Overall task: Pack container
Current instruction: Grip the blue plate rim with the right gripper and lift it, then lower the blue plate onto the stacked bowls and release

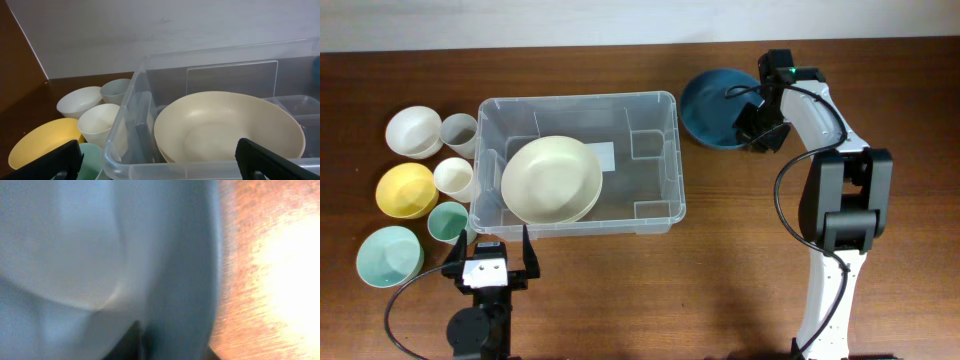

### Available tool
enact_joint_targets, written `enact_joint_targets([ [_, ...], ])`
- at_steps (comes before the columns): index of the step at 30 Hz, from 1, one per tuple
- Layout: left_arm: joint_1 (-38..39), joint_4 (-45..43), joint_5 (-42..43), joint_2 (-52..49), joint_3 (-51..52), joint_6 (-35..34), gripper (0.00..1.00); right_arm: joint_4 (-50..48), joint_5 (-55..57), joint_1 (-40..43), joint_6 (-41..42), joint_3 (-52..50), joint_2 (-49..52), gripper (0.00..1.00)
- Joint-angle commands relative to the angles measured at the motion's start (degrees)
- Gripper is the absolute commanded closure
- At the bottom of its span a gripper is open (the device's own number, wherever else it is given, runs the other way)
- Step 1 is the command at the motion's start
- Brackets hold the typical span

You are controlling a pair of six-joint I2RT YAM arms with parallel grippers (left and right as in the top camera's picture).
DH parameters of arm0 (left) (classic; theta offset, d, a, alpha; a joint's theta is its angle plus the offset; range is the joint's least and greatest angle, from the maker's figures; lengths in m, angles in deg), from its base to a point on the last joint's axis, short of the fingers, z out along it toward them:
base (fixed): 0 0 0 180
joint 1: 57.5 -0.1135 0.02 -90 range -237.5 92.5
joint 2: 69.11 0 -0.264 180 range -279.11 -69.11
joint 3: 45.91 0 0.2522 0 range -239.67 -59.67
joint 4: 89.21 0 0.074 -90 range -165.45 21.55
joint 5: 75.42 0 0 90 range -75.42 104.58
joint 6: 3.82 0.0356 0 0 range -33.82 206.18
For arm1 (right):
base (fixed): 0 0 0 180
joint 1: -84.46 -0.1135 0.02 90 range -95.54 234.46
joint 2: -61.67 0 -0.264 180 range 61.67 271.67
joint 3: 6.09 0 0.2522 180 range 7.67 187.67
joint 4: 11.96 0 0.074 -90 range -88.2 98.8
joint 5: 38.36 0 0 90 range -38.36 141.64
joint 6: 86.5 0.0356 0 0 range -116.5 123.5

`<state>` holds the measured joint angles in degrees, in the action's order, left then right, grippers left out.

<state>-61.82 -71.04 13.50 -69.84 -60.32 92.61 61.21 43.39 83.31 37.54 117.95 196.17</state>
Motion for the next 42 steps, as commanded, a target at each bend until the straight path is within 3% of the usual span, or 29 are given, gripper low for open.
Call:
enact_joint_targets([
  [1,-0.3,0.3,-0.2,0.3,0.2,0.9,0.0,-0.3,-0.2,0.9,1.1,-0.1,0.9,0.96],
  [9,-0.3,0.3,-0.2,0.3,0.2,0.9,0.0,-0.5,-4.4,4.5,2.4,0.2,0.9,0.96],
  [13,-0.3,0.3,-0.2,0.3,0.2,0.9,0.0,-1.6,-13.2,7.5,0.1,1.5,0.9,0.96],
  [19,-0.3,0.3,-0.2,0.3,0.2,0.9,0.0,-2.3,-36.1,13.6,-5.2,7.5,-0.5,0.96],
  [25,-0.3,0.3,-0.2,0.3,0.2,0.9,0.0,1.4,-42.1,14.5,-10.0,13.4,-9.0,0.96],
  [29,-0.3,0.3,-0.2,0.3,0.2,0.9,0.0,4.9,-40.9,9.1,-15.9,14.3,-17.0,0.96],
  [33,-0.3,0.3,-0.2,0.3,0.2,0.9,0.0,8.2,-23.2,-3.5,-16.2,14.3,-22.8,0.96],
  [42,-0.3,0.3,-0.2,0.3,0.2,0.9,0.0,6.7,-6.5,-26.4,-9.4,13.9,-18.0,0.96],
])
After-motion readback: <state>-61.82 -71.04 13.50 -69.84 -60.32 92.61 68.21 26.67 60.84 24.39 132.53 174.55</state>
